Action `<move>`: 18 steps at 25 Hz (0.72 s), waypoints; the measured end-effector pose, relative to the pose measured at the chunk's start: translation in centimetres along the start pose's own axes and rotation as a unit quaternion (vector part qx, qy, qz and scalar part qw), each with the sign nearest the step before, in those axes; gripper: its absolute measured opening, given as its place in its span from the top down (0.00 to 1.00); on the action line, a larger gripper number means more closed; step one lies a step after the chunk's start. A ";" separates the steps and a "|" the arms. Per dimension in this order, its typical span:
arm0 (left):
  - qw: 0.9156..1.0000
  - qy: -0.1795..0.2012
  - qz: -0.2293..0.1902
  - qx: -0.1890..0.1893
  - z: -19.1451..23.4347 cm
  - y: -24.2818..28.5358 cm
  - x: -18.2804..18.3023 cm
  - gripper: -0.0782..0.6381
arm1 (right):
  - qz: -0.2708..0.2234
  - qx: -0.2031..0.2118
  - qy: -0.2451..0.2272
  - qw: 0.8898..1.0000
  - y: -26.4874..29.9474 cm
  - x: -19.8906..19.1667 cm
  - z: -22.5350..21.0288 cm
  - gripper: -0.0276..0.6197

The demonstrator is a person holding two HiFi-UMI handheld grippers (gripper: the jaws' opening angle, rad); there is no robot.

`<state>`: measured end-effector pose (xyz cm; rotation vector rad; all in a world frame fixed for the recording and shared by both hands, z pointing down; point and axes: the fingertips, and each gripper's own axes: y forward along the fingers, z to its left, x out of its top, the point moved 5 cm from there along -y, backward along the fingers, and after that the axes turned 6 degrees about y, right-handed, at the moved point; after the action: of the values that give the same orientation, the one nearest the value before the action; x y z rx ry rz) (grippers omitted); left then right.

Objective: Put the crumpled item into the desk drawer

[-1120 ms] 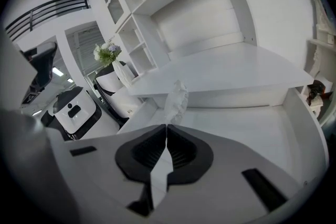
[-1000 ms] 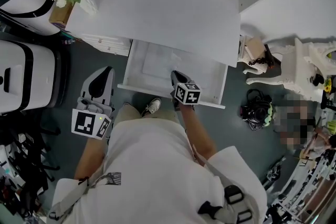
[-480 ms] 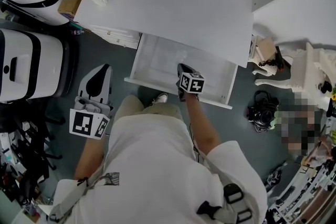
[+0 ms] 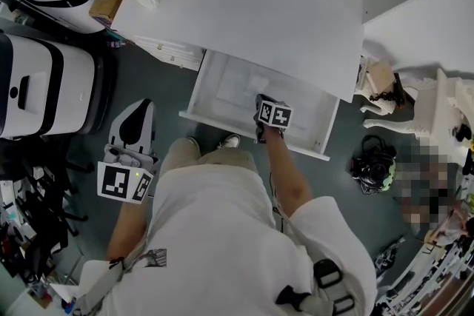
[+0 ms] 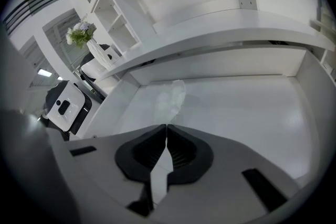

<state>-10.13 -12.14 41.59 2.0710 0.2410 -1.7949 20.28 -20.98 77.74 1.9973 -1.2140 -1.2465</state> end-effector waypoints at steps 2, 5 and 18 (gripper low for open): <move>1.000 -0.001 0.002 0.001 0.0 -0.1 -0.1 0.87 | 0.003 -0.003 0.005 1.000 0.2 0.0 -0.4 0.93; 1.000 -0.004 0.003 0.002 0.0 -0.2 -0.2 0.87 | 0.000 0.004 0.026 1.000 0.3 -0.2 -0.4 0.93; 1.000 0.008 0.006 -0.002 0.4 -0.7 0.2 0.87 | 0.007 -0.031 0.041 0.999 1.0 -0.2 -1.5 0.92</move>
<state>-10.71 -11.66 41.26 2.0816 0.2353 -1.7697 21.15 -21.34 79.29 1.9727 -1.1348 -1.1693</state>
